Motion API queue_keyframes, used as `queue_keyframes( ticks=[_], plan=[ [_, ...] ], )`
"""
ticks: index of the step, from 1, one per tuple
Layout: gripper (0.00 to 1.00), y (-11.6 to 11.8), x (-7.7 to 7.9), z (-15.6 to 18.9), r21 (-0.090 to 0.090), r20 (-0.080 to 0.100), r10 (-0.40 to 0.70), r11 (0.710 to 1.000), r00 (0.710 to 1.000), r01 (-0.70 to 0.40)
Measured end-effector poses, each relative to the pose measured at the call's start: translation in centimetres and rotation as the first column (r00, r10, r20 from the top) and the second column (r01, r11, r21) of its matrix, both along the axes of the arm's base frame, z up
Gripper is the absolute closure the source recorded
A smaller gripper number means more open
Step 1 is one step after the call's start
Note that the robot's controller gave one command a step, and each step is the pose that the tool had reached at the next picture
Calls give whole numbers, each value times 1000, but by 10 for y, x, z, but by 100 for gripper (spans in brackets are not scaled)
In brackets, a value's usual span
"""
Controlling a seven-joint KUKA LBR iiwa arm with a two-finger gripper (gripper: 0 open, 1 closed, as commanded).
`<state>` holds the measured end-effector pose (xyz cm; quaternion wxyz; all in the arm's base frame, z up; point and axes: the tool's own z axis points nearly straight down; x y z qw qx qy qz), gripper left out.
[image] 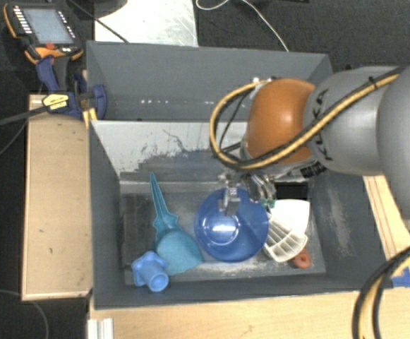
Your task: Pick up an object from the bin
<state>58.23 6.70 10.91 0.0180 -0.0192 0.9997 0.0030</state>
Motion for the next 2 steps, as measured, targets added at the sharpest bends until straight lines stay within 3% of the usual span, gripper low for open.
queue_keyframes(
  ticks=[1, 2],
  plan=[
    [100, -5, -18, 63, -3, -14, 32, 999, 999, -32],
    [100, 10, 4, -10, -1, 5, 51, 999, 999, -51]
  ],
)
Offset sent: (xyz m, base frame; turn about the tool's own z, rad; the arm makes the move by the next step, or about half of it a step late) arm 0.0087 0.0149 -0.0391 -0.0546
